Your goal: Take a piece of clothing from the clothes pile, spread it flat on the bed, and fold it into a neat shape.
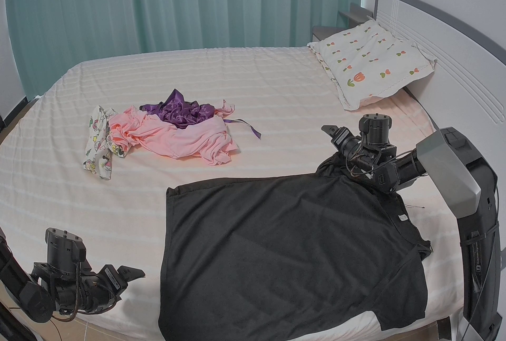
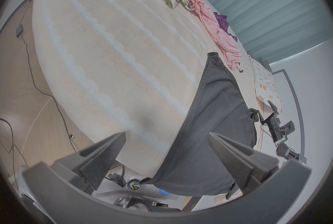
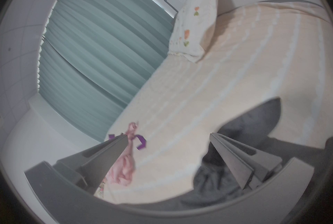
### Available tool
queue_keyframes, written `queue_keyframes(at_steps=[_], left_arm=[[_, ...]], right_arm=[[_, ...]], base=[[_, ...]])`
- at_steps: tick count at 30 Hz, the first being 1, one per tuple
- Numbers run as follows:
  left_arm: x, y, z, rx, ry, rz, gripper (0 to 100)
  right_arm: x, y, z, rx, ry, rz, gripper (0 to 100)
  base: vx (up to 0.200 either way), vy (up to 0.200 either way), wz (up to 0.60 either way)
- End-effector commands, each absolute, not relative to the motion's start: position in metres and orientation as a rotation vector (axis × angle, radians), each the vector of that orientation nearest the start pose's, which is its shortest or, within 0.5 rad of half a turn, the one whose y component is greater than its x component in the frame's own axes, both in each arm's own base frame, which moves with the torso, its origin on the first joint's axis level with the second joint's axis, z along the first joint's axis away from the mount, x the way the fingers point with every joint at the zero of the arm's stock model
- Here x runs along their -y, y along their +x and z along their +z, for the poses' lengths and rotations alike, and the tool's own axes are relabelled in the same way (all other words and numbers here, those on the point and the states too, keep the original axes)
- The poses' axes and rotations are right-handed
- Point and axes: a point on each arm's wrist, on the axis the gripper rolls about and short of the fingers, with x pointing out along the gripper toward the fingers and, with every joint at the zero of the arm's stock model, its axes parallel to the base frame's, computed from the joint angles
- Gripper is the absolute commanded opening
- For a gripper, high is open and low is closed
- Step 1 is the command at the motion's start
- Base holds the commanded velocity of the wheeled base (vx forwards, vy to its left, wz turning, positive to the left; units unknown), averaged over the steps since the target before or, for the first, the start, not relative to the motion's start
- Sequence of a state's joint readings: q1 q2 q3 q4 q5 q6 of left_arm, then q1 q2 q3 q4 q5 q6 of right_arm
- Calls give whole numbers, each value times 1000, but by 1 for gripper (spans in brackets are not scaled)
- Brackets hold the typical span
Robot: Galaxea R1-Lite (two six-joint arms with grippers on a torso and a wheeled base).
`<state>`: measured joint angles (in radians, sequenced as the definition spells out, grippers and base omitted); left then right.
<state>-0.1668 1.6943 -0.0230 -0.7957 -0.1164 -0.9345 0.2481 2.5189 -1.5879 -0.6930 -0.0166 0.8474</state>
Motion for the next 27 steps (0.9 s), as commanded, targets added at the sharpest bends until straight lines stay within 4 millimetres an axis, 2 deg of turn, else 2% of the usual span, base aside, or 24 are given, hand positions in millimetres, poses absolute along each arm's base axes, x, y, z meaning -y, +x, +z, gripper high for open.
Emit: queue_keyframes(at_steps=[1, 6, 14, 23, 27], left_arm=[[29, 157, 38, -933, -843, 165, 100], [29, 157, 38, -929, -842, 166, 100], [29, 157, 38, -931, -843, 166, 100], [29, 157, 38, -930, -842, 167, 100], [29, 157, 38, -930, -842, 167, 100]], right_arm=[[-121, 509, 67, -206, 843, 154, 100], [-115, 506, 50, -230, 830, 131, 100], [-75, 504, 45, -243, 678, 61, 100], [-62, 488, 39, -299, 665, 10, 100], [-56, 482, 22, -351, 659, -20, 100]], base=[[0, 0, 0], [0, 0, 0], [0, 0, 0], [0, 0, 0], [0, 0, 0]])
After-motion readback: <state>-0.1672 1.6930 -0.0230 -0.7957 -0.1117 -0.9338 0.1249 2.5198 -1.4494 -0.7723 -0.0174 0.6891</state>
